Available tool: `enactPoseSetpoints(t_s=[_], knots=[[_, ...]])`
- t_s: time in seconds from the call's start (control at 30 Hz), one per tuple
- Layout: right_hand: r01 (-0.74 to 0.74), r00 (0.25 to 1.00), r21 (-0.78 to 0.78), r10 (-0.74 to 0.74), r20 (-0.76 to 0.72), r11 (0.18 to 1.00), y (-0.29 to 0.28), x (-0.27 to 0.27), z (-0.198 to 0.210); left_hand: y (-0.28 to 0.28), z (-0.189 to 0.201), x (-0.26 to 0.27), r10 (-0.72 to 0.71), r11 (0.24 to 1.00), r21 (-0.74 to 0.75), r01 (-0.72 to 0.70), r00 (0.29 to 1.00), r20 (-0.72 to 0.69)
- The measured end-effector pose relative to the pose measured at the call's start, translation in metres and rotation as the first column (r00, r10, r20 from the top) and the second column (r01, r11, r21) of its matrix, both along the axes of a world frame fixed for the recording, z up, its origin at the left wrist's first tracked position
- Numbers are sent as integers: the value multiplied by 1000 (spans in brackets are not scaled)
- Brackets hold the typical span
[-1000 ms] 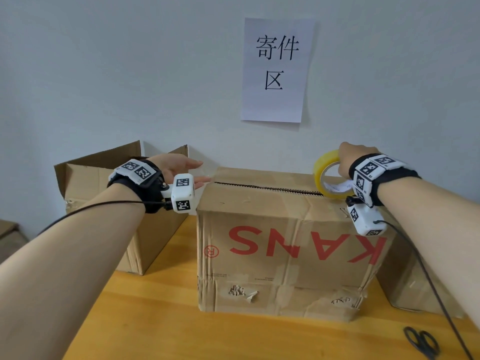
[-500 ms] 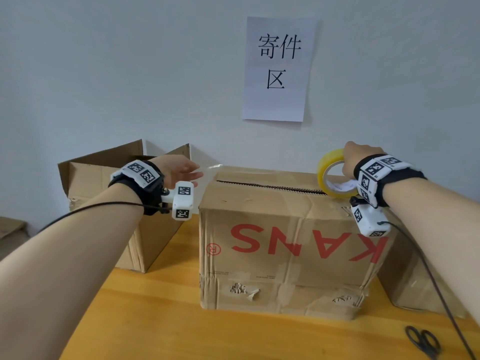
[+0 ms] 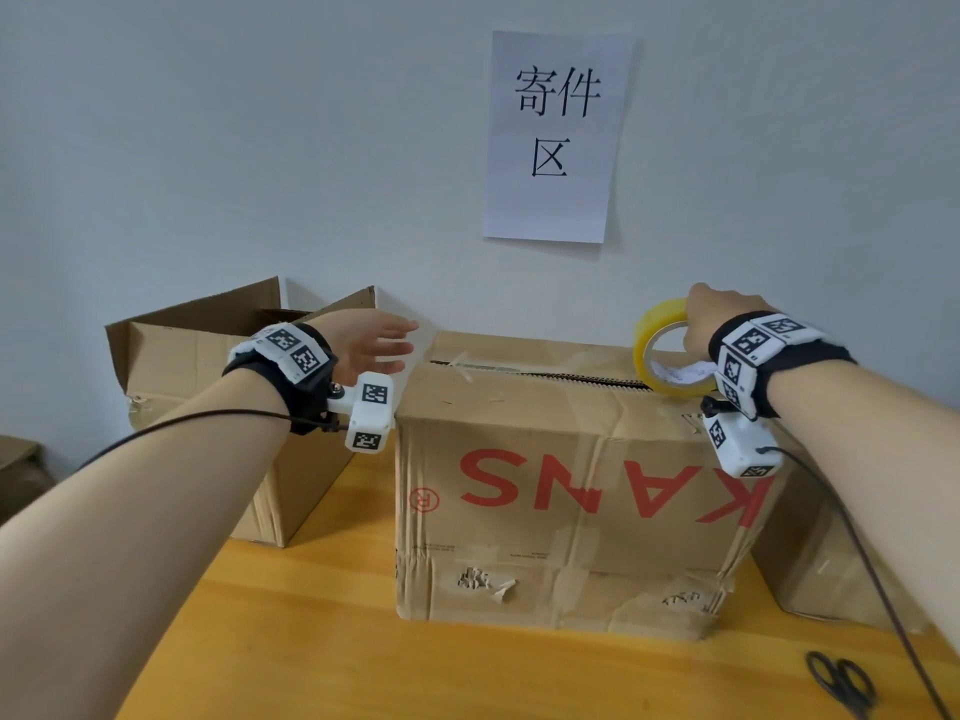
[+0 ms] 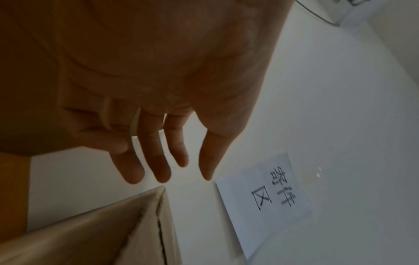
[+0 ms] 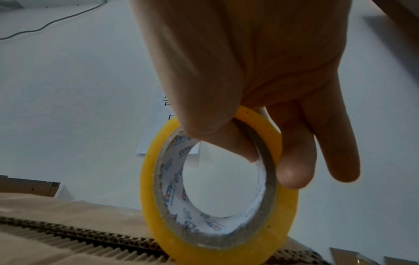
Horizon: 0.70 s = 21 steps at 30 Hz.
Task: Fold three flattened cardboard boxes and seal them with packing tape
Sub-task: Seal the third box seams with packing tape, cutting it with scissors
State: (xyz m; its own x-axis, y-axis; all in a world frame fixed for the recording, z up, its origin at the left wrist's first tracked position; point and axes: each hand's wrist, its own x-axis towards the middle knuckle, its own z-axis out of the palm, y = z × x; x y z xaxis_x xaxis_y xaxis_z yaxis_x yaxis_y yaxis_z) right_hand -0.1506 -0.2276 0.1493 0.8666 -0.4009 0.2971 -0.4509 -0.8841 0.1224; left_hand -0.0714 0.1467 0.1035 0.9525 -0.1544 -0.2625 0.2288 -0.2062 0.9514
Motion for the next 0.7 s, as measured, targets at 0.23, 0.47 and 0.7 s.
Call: enactPoseSetpoints(t_s=[0.23,0.47,0.7], knots=[[-1,1000,-3,1,-6,1000,1,2,0,-26,24,-11,-259,865,477,157,953,155],[-9,1000,0,9,-1,1000,-3,3,-2,-45,49,-10,-403,687,686,238,911,87],[-16,1000,2,16,1,1000,-5,5,-2,-71,56,-22,-396,611,752,247,918,20]])
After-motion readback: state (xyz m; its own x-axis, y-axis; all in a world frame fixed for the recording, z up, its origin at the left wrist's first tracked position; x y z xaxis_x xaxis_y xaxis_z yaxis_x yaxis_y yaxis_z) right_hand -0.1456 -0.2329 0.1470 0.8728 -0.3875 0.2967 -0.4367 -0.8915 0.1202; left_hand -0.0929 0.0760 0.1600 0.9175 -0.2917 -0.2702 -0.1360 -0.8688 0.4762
